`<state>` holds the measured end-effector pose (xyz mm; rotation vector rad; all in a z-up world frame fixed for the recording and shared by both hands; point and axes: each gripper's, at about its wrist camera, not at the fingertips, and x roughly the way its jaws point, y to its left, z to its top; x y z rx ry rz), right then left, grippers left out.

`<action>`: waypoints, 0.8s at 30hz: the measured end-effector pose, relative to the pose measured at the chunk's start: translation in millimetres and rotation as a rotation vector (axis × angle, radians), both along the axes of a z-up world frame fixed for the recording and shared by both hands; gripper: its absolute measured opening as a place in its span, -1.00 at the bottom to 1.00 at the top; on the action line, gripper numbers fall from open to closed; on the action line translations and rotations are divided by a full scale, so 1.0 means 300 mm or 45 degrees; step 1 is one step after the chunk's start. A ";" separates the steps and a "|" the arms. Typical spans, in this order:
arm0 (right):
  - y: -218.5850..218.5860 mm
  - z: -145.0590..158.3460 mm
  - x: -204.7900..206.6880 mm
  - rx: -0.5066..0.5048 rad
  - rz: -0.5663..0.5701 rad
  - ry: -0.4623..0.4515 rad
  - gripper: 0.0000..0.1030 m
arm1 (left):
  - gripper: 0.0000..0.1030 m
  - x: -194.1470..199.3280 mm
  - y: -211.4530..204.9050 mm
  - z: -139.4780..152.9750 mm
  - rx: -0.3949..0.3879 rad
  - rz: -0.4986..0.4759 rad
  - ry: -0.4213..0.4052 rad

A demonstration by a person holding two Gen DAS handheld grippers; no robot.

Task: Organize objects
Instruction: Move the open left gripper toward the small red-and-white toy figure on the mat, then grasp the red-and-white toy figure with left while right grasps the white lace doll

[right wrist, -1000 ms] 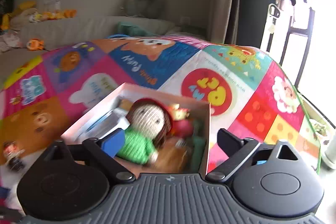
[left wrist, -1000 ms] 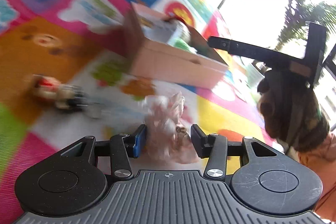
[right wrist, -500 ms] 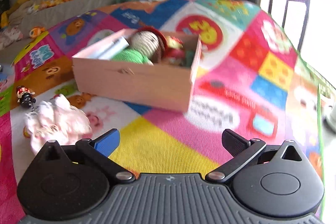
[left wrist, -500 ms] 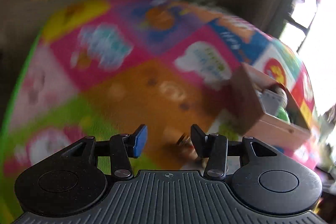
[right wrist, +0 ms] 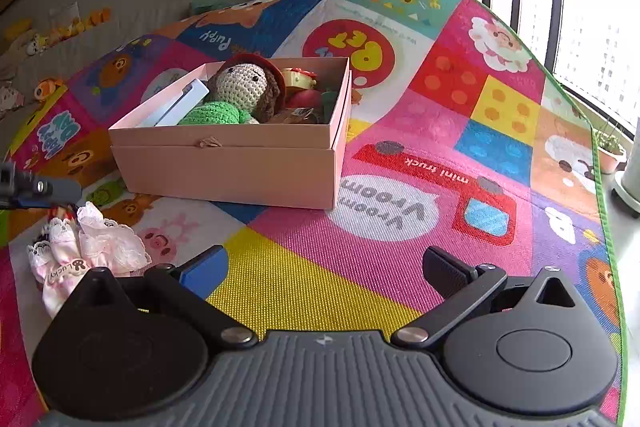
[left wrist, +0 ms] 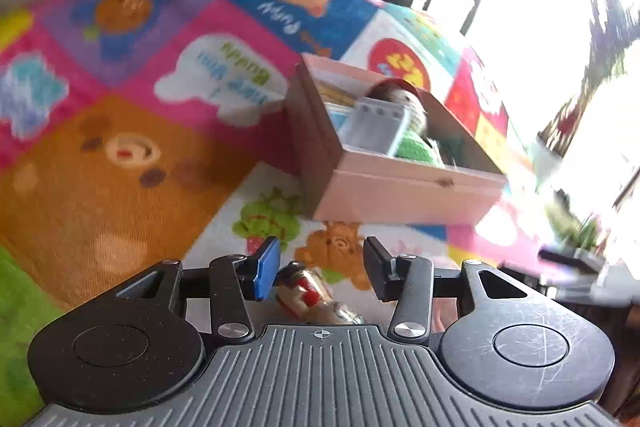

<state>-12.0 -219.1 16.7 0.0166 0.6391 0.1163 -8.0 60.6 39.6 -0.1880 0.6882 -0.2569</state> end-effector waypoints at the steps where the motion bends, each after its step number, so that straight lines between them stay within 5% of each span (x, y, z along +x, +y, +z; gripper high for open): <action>1: -0.002 0.000 0.000 0.004 0.000 0.001 1.00 | -0.03 -0.026 -0.018 0.012 0.056 -0.002 -0.017; 5: -0.009 -0.003 0.005 0.029 0.014 0.012 1.00 | -0.03 -0.068 -0.017 0.019 0.161 0.063 0.010; 15: -0.010 -0.003 0.006 0.025 -0.001 0.020 1.00 | -0.03 -0.005 -0.024 -0.045 0.098 0.073 0.117; 20: -0.014 -0.007 0.011 0.029 -0.018 0.033 1.00 | -0.06 -0.073 -0.060 0.006 0.118 -0.040 -0.057; 24: -0.006 -0.009 0.013 0.012 -0.016 0.037 1.00 | -0.06 -0.188 -0.037 0.075 0.274 0.024 -0.177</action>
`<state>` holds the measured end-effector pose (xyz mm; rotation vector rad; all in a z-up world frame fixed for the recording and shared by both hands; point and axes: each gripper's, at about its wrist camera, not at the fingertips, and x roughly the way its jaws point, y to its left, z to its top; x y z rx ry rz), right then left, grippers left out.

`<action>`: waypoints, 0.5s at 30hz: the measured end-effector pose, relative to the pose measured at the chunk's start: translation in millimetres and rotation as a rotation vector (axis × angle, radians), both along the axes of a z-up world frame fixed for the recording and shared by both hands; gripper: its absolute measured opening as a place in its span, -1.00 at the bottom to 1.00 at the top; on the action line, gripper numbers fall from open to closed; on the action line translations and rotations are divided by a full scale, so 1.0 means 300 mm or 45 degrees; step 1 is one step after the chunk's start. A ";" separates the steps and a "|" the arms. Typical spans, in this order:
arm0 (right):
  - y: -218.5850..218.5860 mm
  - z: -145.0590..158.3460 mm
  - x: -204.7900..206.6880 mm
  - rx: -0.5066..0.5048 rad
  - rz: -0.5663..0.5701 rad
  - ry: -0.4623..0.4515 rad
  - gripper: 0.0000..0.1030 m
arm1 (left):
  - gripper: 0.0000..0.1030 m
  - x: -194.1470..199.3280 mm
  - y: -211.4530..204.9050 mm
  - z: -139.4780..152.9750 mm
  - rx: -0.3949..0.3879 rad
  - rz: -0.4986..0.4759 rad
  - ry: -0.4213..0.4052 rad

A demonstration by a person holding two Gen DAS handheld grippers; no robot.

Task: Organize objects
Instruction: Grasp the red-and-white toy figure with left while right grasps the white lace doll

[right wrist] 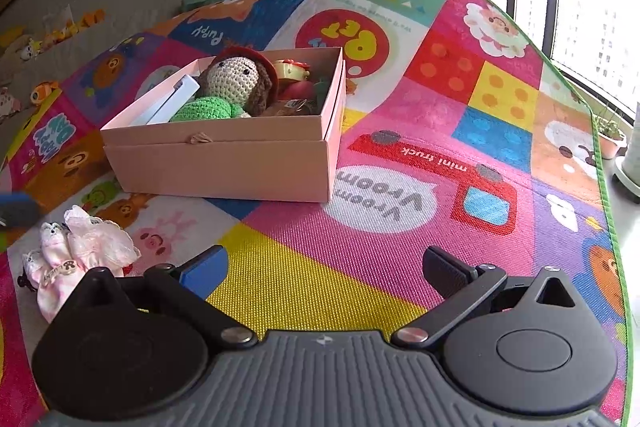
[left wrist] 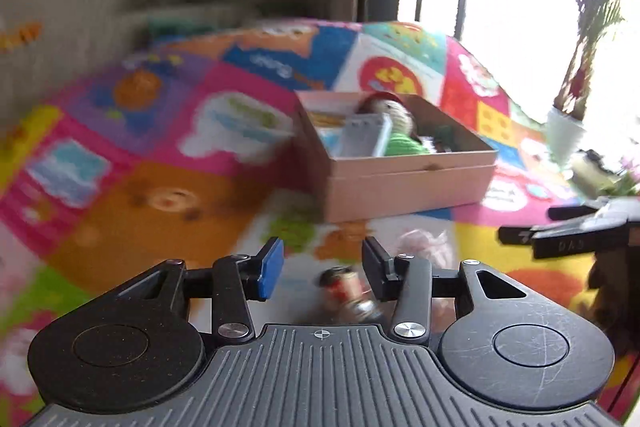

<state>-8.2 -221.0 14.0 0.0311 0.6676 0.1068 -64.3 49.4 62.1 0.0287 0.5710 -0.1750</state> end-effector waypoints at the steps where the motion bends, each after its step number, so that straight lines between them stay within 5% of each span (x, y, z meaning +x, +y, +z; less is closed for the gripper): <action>1: 0.001 0.000 0.000 -0.002 0.003 -0.001 1.00 | -0.07 -0.017 0.009 0.001 0.000 0.016 0.014; 6: -0.001 0.001 -0.001 0.001 -0.002 -0.003 1.00 | -0.07 0.023 0.021 -0.043 -0.161 0.047 0.145; 15: 0.041 0.038 -0.040 0.026 0.102 -0.044 1.00 | -0.20 0.099 -0.082 -0.132 -0.069 -0.018 0.227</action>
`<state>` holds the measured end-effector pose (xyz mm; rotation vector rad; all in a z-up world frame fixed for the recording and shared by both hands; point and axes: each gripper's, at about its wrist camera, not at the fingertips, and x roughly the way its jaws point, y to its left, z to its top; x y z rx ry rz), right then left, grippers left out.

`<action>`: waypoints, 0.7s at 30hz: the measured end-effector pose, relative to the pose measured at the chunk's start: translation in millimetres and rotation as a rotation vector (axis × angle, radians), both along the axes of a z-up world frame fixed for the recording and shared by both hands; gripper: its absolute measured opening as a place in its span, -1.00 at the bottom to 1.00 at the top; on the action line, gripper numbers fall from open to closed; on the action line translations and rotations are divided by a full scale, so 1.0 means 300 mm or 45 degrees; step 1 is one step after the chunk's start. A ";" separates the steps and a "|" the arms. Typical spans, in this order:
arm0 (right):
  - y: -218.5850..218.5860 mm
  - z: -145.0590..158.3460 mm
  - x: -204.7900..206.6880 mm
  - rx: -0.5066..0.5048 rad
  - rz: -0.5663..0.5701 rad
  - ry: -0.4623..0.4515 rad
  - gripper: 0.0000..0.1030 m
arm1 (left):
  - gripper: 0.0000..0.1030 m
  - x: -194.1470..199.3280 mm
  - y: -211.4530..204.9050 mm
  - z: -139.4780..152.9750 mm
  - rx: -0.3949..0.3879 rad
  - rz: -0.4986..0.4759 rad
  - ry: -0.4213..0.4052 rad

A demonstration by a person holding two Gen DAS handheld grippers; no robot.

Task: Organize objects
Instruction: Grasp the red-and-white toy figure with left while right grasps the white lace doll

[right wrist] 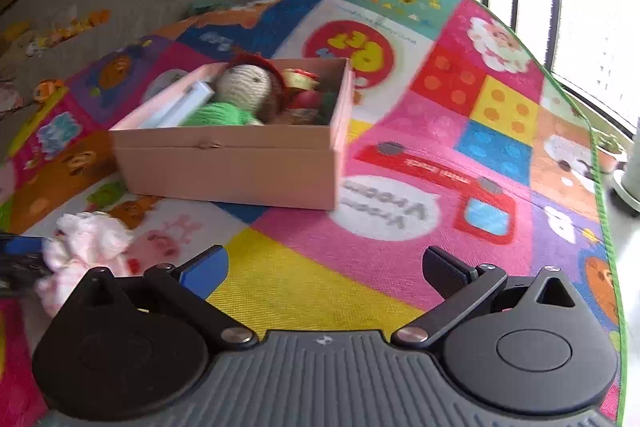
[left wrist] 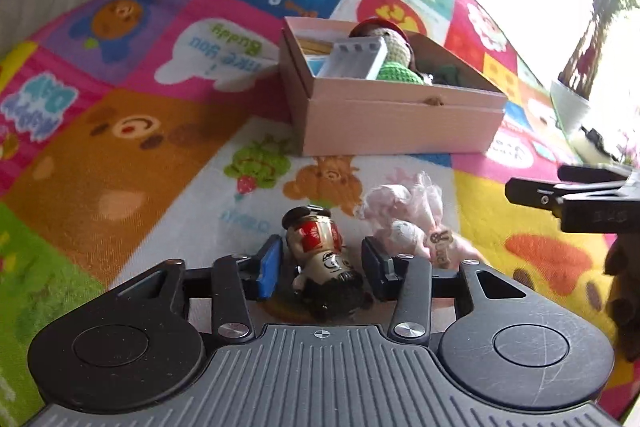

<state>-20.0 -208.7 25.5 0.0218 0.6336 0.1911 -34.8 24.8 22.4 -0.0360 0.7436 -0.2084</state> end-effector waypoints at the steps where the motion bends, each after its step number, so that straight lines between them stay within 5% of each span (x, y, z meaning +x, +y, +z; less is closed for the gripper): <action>1: 0.020 0.012 -0.009 0.031 0.063 0.006 1.00 | -0.29 -0.005 0.011 0.003 -0.012 -0.001 0.000; 8: 0.225 0.040 -0.005 0.132 0.364 0.075 0.98 | -0.29 -0.049 0.112 0.009 0.052 0.079 -0.010; 10: 0.272 0.029 0.018 0.162 0.410 0.130 0.85 | -0.29 -0.055 0.143 0.004 0.048 0.103 0.001; 13: 0.332 0.008 0.035 0.144 0.465 0.199 0.39 | -0.29 -0.063 0.171 0.001 0.018 0.106 -0.001; 15: 0.349 0.012 0.035 0.097 0.475 0.212 -0.22 | -0.28 -0.062 0.173 -0.001 0.016 0.108 -0.002; 21: 0.205 0.096 -0.006 0.113 0.354 0.097 -0.32 | -0.29 -0.040 0.174 0.027 -0.054 0.081 -0.018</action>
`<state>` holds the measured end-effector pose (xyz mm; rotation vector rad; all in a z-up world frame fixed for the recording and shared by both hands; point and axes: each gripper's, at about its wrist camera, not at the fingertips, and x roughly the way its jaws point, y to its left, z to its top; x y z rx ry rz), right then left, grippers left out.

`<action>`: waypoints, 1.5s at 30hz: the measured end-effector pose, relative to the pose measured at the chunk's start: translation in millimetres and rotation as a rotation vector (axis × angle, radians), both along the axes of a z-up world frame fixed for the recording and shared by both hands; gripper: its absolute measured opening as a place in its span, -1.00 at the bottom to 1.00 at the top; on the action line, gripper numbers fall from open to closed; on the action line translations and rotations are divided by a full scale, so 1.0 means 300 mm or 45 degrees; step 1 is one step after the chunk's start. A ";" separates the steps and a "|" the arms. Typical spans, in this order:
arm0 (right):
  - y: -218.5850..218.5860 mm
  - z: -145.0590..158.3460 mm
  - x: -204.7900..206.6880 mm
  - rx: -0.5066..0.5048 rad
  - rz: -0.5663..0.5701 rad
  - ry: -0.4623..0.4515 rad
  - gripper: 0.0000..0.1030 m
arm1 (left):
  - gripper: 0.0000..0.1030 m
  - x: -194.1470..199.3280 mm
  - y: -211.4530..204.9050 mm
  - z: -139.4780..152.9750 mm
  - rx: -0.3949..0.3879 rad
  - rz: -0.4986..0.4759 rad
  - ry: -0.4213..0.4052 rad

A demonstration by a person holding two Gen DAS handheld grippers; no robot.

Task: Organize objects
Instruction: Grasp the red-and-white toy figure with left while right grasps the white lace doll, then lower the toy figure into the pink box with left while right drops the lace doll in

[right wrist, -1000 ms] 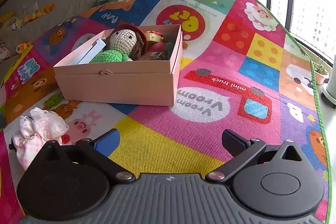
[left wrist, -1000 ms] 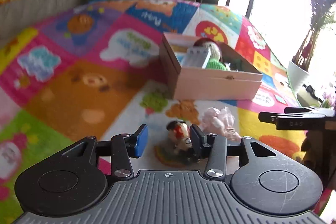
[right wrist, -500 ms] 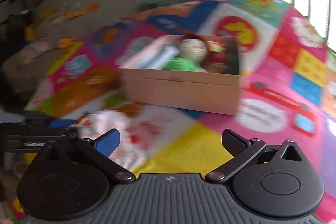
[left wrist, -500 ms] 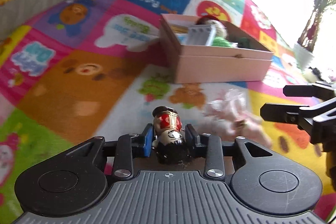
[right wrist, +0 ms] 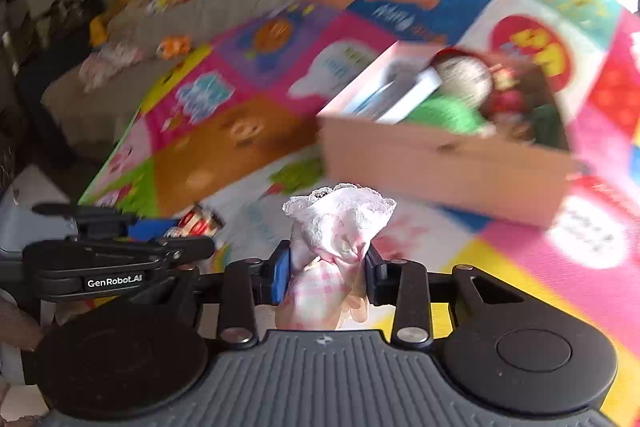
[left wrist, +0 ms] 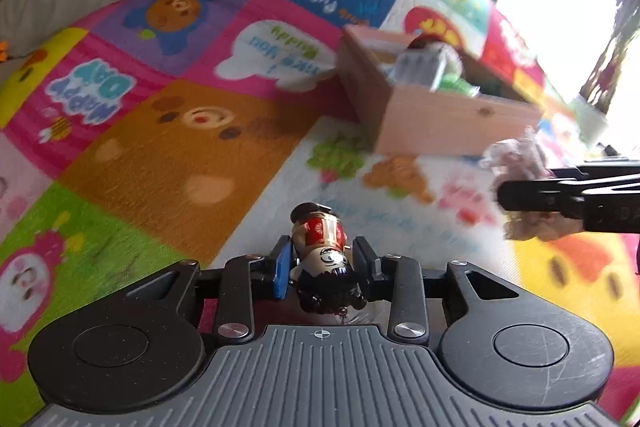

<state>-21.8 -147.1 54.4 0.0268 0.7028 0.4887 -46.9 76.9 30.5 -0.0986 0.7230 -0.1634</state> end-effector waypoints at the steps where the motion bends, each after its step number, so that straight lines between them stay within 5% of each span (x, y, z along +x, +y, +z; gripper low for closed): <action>1: -0.041 0.016 -0.007 0.008 -0.033 -0.020 -0.32 | -0.29 0.012 -0.007 0.022 -0.032 -0.017 -0.021; 9: -0.298 0.102 -0.038 0.046 -0.301 -0.161 -0.32 | -0.29 0.310 -0.235 0.253 -0.217 -0.213 -0.249; 12: -0.333 0.096 -0.036 0.050 -0.330 -0.164 -0.32 | -0.28 0.470 -0.336 0.249 -0.307 -0.264 -0.191; 15: -0.346 0.080 -0.029 0.035 -0.337 -0.158 -0.32 | -0.28 0.556 -0.383 0.200 -0.258 -0.202 -0.143; 20: -0.367 0.097 0.031 0.051 -0.363 -0.173 -0.32 | -0.29 0.503 -0.272 0.212 -0.378 -0.149 -0.280; 27: -0.283 0.226 0.370 0.141 -0.334 -0.131 -0.32 | -0.29 0.380 -0.058 0.209 -0.311 -0.047 -0.392; 31: -0.167 0.266 0.600 0.181 -0.291 -0.008 -0.32 | -0.29 0.341 0.048 0.114 -0.329 0.026 -0.383; 35: -0.010 0.228 0.783 0.180 -0.258 0.168 -0.30 | -0.29 0.363 0.135 0.009 -0.466 0.099 -0.270; 38: 0.081 0.185 0.858 0.086 -0.294 0.238 0.43 | -0.29 0.365 0.175 -0.017 -0.532 0.117 -0.240; 45: 0.148 0.233 0.834 -0.037 -0.321 0.040 0.40 | -0.29 0.332 0.207 0.013 -0.622 0.126 -0.287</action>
